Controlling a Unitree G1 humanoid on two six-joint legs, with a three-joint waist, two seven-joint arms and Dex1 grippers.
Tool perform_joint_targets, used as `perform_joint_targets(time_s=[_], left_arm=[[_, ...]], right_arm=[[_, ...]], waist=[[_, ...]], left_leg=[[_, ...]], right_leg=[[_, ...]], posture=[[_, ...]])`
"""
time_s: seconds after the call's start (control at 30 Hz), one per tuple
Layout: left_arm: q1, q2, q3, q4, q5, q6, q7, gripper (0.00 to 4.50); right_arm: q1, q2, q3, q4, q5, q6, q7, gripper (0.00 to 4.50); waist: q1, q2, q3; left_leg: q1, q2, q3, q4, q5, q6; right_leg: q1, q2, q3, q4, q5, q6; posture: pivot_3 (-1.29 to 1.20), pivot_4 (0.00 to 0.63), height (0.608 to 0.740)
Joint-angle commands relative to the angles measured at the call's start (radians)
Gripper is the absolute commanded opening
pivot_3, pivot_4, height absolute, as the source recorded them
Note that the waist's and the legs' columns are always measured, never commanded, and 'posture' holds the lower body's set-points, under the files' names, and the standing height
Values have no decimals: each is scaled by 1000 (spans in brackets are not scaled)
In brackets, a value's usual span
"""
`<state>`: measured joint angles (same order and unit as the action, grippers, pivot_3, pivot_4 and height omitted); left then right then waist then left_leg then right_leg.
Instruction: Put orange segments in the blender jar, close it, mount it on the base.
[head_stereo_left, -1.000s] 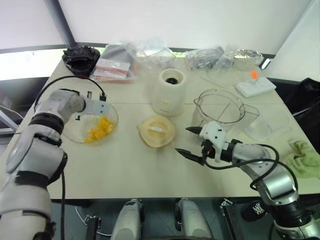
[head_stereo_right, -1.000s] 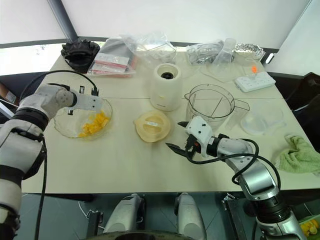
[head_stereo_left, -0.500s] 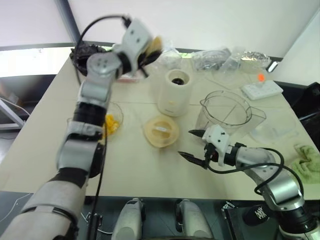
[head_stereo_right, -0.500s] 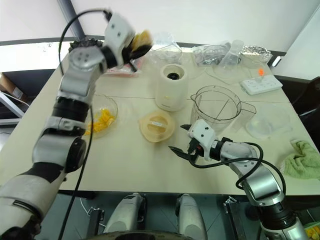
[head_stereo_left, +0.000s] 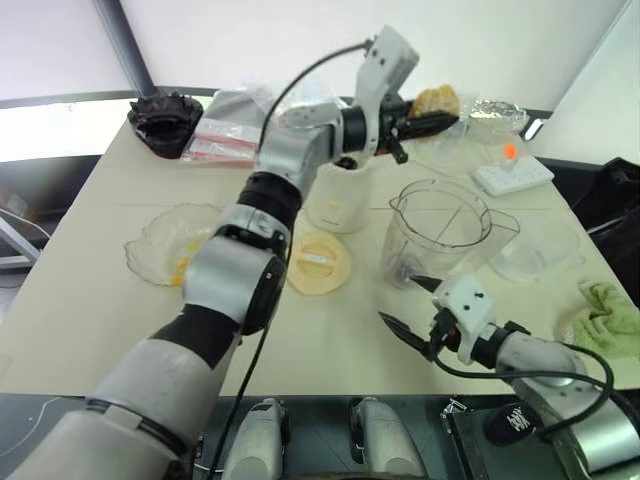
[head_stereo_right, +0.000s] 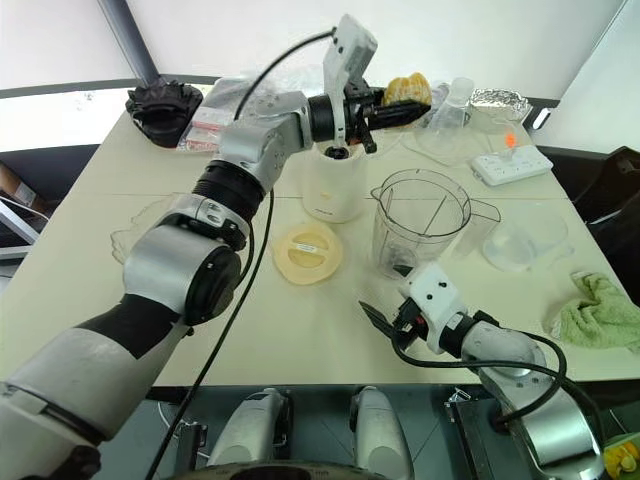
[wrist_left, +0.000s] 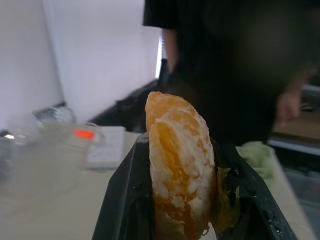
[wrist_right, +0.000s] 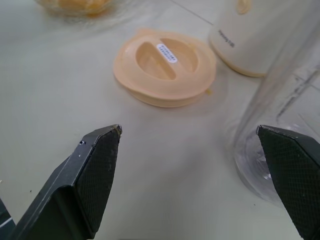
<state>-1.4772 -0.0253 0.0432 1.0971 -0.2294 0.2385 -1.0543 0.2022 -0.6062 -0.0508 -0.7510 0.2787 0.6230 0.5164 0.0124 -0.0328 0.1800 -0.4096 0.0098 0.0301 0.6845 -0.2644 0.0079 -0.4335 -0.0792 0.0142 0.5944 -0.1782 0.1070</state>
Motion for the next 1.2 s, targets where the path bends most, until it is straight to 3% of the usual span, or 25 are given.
perform_joint_targets(time_s=[0.03, 0.3, 0.5, 0.6, 0.77, 1.07, 1.2], left_arm=[[-14, -17, -10, -8, -11, 47, -88, 1266], [59, -49, -157, -12, 115, -5, -201, 1266], [106, -69, -209, -14, 175, -81, -184, 1266], [99, -84, -187, -7, 167, -106, -147, 2110], [73, -107, -148, 33, 166, -167, -36, 4468], [19, -119, -78, 81, 144, -216, 78, 4468], [-7, -83, -39, 55, 109, -189, 5, 4468]], right_arm=[[16, 4, -35, -61, 4, 9, -23, 4500], [48, 4, -46, -87, 9, 20, -38, 4500], [43, 2, -39, -93, 12, 31, -44, 4500], [42, 3, -39, -98, 14, 37, -45, 4500], [45, 0, -42, -106, 18, 46, -43, 4500], [39, -8, -49, -99, 19, 47, -36, 4500], [48, -11, -54, -90, 17, 39, -27, 4500]], waist=[[0, 0, 0], [0, 0, 0], [0, 0, 0], [1, 0, 0], [2, 0, 0], [1, 0, 0], [0, 0, 0]], left_leg=[[0, 0, 0, 0, 0, 0], [0, 0, 0, 0, 0, 0], [0, 0, 0, 0, 0, 0], [0, 1, -1, 0, 0, 0], [-1, 1, -1, 0, 0, 0], [-1, 1, -1, 0, 0, 0], [-1, 1, -1, -1, 0, 0]], right_leg=[[0, 0, 0, 0, 0, 0], [0, 0, 0, 0, 0, 0], [0, 0, 0, -1, 0, 0], [0, 0, 0, -1, 0, 0], [0, -1, 0, -1, -2, 3], [0, -1, -1, -2, -2, 4], [0, -1, -1, -2, -2, 4]], posture=[[0, 150, 740], [0, 150, 740], [0, 150, 740], [0, 150, 740], [0, 150, 740], [0, 150, 740], [0, 150, 740]])
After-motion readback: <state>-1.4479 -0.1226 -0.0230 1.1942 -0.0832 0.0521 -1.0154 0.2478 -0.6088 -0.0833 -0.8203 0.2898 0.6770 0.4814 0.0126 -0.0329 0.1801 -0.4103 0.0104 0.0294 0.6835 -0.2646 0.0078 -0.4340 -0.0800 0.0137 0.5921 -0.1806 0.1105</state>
